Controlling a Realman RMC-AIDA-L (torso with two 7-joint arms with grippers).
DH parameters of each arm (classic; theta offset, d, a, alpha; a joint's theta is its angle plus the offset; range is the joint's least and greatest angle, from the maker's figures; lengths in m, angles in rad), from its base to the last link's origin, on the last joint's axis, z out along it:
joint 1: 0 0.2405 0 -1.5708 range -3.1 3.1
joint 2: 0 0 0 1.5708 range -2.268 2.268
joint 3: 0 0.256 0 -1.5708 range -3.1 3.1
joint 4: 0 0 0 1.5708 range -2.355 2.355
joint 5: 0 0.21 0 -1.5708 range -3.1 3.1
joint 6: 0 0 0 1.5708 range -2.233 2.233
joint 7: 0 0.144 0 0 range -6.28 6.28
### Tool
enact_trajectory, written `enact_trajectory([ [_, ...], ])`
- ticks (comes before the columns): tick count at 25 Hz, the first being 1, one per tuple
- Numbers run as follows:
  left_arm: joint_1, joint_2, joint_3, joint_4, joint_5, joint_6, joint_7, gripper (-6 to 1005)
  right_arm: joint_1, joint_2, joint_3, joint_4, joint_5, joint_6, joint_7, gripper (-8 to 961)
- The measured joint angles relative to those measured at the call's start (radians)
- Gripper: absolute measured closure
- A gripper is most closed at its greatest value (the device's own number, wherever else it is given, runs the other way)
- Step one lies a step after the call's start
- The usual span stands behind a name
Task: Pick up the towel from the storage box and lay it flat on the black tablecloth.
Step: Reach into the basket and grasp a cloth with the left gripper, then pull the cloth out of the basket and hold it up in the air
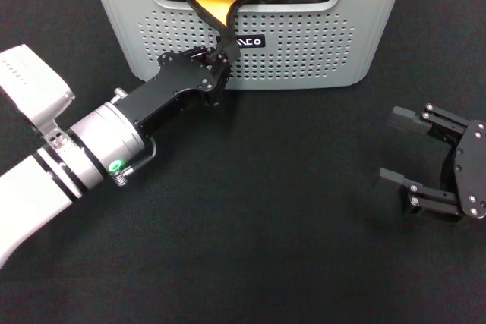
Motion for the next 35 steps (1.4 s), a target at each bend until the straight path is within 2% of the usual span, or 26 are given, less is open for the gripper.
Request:
enact_trajectory([
  [4,-0.005,0.0,-0.004,0.009,-0.005,-0.021,-0.083,957,-0.001,0.0,0.0,0.001,0.0,0.001,-0.007,250],
  [11,0.005,0.0,0.0,0.033,-0.002,0.028,-0.09,979,-0.004,-0.001,0.008,0.001,0.001,0.002,-0.009,255],
  [19,0.086,0.008,0.004,0.117,0.003,0.132,-0.126,991,-0.001,-0.003,0.022,0.002,0.002,0.002,-0.018,260],
  [22,0.143,0.017,0.004,0.175,0.013,0.252,-0.162,991,0.001,-0.003,0.023,0.002,0.002,0.001,-0.018,262],
  [24,0.191,0.029,0.005,0.253,0.05,0.393,-0.218,991,0.002,-0.003,0.023,0.002,0.002,0.001,-0.02,263],
  [28,0.245,0.053,0.012,0.435,0.122,0.635,-0.362,990,0.002,-0.003,0.023,0.002,0.002,0.0,-0.03,266],
  [32,0.288,0.062,0.089,0.692,0.12,0.663,-0.532,990,0.001,-0.003,0.024,0.002,0.002,0.002,-0.034,268],
  [35,0.273,0.08,0.175,0.794,0.105,0.663,-0.567,990,0.001,-0.003,0.025,0.002,0.001,0.002,-0.036,270],
])
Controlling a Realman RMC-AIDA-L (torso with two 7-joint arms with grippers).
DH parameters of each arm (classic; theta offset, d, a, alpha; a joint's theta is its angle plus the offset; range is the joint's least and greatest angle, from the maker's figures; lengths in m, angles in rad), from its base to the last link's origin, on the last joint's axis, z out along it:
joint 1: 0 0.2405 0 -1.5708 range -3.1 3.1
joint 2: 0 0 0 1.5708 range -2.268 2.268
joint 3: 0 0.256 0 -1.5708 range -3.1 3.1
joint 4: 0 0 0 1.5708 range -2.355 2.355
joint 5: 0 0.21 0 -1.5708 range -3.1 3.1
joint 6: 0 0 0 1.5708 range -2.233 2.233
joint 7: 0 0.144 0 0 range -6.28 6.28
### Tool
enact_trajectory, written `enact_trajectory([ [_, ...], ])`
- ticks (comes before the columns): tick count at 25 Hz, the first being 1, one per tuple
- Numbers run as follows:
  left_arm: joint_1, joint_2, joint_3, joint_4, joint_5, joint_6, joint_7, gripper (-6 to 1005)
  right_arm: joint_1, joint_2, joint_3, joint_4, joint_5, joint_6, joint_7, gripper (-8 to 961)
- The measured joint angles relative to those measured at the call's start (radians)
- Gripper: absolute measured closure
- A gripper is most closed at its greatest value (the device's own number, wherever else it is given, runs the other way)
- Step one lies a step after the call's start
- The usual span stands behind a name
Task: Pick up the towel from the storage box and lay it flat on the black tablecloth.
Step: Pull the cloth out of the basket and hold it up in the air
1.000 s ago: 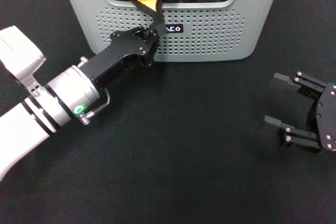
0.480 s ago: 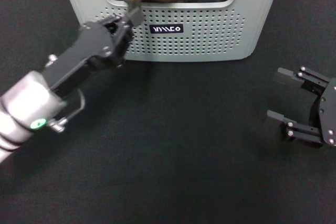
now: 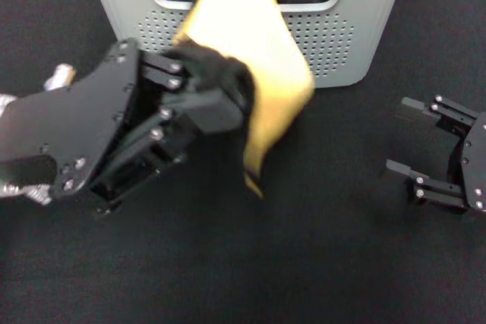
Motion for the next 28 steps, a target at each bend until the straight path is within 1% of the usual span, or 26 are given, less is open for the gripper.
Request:
enact_trajectory([
  [3,-0.041,0.017,0.049,0.058,-0.045,0.0,-0.054,990,-0.004,0.0,0.0,-0.002,0.0,0.002,0.0,272],
  [5,-0.057,0.018,0.064,0.083,-0.12,-0.001,-0.08,990,-0.005,0.0,0.0,-0.002,0.0,0.004,0.0,274],
  [6,-0.06,0.015,0.065,0.088,-0.146,-0.002,-0.084,990,-0.005,0.0,0.0,-0.002,0.0,0.005,0.0,274],
  [9,-0.076,-0.018,0.034,0.062,-0.185,-0.006,-0.059,990,-0.006,0.0,0.0,-0.002,0.0,0.017,0.0,276],
  [11,-0.085,-0.04,0.01,0.015,-0.181,-0.007,-0.02,990,-0.007,0.0,-0.005,-0.006,0.006,0.025,0.0,278],
  [13,-0.087,-0.058,0.004,-0.039,-0.179,-0.007,0.042,989,-0.007,0.0,-0.022,-0.013,0.025,0.031,0.0,279],
  [15,-0.087,-0.068,0.015,-0.088,-0.179,-0.008,0.109,989,-0.007,0.0,-0.039,-0.016,0.051,0.033,0.0,280],
  [18,-0.088,-0.074,0.051,-0.157,-0.187,-0.01,0.22,989,0.003,0.003,-0.05,-0.028,0.077,0.035,0.0,282],
  [21,-0.097,-0.075,0.08,-0.197,-0.189,-0.011,0.283,989,0.016,0.005,-0.051,-0.031,0.078,0.034,0.0,284],
  [26,-0.128,-0.073,0.099,-0.224,-0.18,-0.016,0.306,989,0.056,0.008,-0.051,-0.025,0.074,0.021,-0.004,287],
  [28,-0.148,-0.072,0.098,-0.245,-0.18,-0.039,0.328,989,0.069,0.009,-0.051,-0.024,0.07,0.015,-0.005,289],
])
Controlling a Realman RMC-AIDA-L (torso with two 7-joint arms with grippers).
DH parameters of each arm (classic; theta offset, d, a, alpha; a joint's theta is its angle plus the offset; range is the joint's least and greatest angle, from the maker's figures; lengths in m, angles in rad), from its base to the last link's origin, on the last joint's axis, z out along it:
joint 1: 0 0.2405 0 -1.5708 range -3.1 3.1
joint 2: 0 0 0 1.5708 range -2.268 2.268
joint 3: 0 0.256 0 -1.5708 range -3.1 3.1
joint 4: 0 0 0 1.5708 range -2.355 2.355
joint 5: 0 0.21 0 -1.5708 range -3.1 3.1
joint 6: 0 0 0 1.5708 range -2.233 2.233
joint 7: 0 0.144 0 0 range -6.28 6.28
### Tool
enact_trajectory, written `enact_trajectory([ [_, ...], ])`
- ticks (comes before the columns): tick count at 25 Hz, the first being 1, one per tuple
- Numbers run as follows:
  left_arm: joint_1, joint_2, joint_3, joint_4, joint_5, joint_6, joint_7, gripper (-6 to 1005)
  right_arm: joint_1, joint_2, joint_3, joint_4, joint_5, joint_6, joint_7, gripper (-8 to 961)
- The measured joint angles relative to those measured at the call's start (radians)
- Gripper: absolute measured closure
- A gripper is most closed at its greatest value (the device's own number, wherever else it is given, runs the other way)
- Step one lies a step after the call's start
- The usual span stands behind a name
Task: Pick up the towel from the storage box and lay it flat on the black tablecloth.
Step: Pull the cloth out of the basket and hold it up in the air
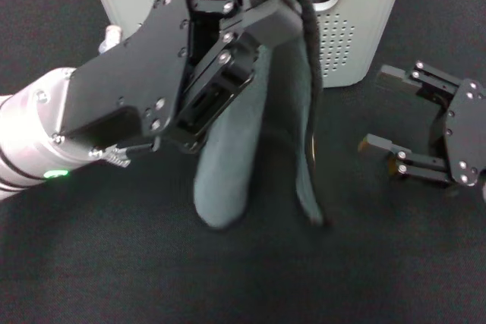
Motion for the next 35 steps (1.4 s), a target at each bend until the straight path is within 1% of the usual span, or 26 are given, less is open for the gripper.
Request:
enact_trajectory([
  [3,-0.014,-0.002,0.0,-0.019,-0.005,-0.02,0.028,989,0.013,0.001,-0.005,0.0,0.0,-0.013,-0.004,291],
  [8,-0.038,-0.005,0.001,-0.049,-0.008,-0.076,0.064,988,0.037,0.006,-0.046,0.0,0.012,-0.019,-0.007,294],
  [15,-0.045,-0.008,0.004,-0.096,-0.01,-0.107,0.16,988,0.034,0.007,-0.077,-0.034,0.058,0.002,-0.007,299],
  [20,-0.05,-0.009,0.01,-0.103,-0.016,-0.148,0.19,988,0.034,0.007,-0.096,-0.054,0.086,0.008,-0.002,302],
  [22,-0.053,-0.009,0.042,-0.103,-0.048,-0.18,0.215,988,0.037,0.007,-0.128,-0.055,0.13,0.007,-0.006,303],
  [29,-0.06,-0.008,0.252,-0.091,-0.274,-0.305,0.361,987,0.039,0.009,-0.205,-0.046,0.285,-0.029,-0.025,308],
  [35,-0.069,-0.008,0.344,-0.075,-0.392,-0.354,0.429,987,0.024,0.01,-0.322,-0.023,0.458,-0.113,-0.097,312],
])
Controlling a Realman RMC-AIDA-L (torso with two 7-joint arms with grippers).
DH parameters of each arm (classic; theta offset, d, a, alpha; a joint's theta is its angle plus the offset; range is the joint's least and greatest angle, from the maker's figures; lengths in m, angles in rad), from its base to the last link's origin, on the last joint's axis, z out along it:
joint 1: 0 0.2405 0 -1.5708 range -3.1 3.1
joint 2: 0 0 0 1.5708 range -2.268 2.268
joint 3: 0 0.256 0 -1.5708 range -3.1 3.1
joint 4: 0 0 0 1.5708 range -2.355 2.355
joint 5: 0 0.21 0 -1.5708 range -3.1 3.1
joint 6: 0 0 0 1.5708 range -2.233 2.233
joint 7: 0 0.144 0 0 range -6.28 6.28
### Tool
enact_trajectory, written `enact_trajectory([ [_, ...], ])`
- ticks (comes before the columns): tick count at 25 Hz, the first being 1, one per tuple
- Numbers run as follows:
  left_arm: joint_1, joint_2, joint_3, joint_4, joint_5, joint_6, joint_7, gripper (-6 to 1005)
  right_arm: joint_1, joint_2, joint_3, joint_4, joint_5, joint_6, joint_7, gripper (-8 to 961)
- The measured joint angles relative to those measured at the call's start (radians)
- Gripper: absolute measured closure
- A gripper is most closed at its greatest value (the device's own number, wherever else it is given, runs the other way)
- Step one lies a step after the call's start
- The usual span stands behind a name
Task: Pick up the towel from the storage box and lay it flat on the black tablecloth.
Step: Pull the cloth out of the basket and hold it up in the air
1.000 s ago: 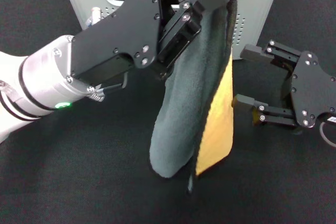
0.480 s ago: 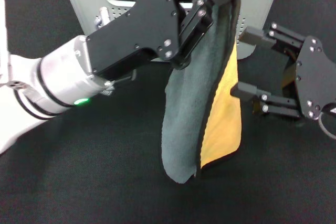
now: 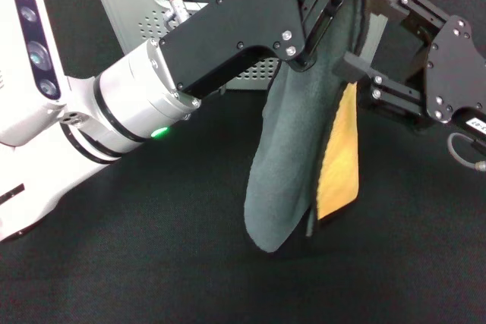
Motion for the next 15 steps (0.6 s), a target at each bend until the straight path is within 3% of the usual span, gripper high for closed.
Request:
enact_trajectory([
  [10,0.031,0.002,0.034,0.064,-0.028,-0.007,0.035,986,-0.018,0.0,-0.045,0.021,0.062,-0.076,-0.022,318],
  [15,0.072,0.008,0.028,0.122,-0.03,-0.007,0.032,986,-0.033,-0.003,-0.038,0.096,0.092,-0.083,-0.022,322],
])
